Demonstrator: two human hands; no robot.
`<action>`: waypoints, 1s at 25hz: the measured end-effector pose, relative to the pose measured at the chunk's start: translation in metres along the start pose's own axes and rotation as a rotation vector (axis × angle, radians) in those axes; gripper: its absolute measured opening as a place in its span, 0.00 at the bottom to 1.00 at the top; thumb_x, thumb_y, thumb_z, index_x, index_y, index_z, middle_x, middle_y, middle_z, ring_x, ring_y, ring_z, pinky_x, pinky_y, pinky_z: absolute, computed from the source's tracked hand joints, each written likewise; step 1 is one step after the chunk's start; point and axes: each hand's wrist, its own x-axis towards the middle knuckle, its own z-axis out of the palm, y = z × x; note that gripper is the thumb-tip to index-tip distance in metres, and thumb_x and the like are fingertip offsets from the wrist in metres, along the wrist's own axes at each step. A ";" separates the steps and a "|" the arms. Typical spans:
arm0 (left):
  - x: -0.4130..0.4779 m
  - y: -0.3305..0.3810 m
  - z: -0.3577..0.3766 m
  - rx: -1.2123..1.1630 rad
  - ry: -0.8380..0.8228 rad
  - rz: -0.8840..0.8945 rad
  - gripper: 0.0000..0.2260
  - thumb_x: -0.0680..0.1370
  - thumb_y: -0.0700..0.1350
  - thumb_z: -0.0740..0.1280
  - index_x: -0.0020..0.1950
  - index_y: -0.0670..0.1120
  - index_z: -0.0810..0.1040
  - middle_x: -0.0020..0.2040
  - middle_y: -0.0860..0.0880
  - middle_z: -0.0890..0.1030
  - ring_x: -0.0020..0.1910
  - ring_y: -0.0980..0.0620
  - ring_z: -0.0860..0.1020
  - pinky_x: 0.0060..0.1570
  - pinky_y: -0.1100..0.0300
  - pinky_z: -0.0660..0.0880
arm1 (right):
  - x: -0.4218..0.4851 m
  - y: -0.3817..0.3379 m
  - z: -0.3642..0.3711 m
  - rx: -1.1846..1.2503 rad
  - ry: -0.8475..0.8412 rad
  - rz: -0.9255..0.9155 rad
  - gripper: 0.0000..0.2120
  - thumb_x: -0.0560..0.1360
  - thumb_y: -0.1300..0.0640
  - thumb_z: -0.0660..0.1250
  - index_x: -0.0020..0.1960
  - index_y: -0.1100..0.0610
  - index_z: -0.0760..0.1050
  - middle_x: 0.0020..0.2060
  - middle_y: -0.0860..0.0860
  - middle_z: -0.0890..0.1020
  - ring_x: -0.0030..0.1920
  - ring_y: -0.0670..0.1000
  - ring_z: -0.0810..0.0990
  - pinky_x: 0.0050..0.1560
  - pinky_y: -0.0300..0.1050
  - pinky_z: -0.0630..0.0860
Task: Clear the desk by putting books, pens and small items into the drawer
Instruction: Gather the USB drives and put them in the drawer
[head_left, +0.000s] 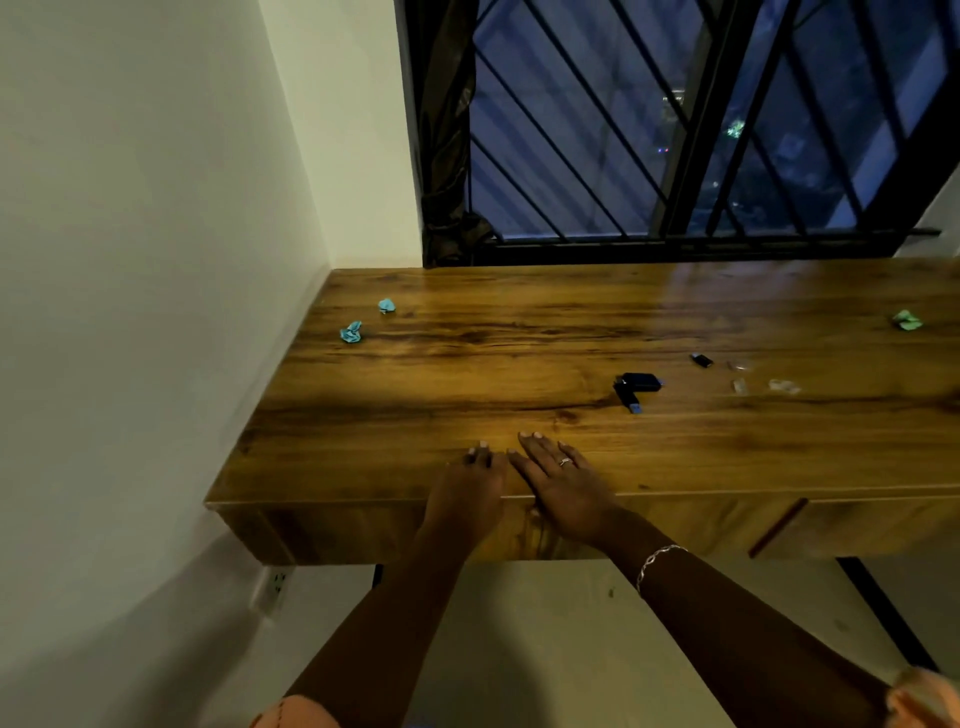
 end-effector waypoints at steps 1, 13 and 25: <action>0.001 -0.002 -0.002 -0.018 0.005 0.007 0.27 0.77 0.52 0.62 0.71 0.42 0.60 0.74 0.41 0.62 0.70 0.42 0.65 0.63 0.51 0.67 | -0.003 0.005 -0.001 0.003 -0.007 -0.016 0.34 0.77 0.53 0.60 0.76 0.52 0.43 0.76 0.53 0.43 0.76 0.52 0.41 0.74 0.49 0.42; 0.045 0.056 -0.004 -0.212 0.073 -0.025 0.27 0.70 0.61 0.54 0.59 0.44 0.76 0.54 0.43 0.81 0.52 0.43 0.81 0.45 0.45 0.78 | -0.031 0.106 -0.017 0.195 0.075 -0.081 0.44 0.68 0.28 0.37 0.73 0.54 0.61 0.72 0.51 0.64 0.71 0.51 0.64 0.68 0.40 0.62; 0.177 0.114 -0.035 -0.319 0.156 0.003 0.24 0.78 0.54 0.62 0.70 0.45 0.65 0.68 0.46 0.68 0.69 0.45 0.65 0.66 0.56 0.60 | -0.021 0.294 -0.040 0.338 0.465 0.191 0.11 0.73 0.59 0.64 0.53 0.56 0.80 0.51 0.54 0.82 0.51 0.56 0.81 0.48 0.44 0.74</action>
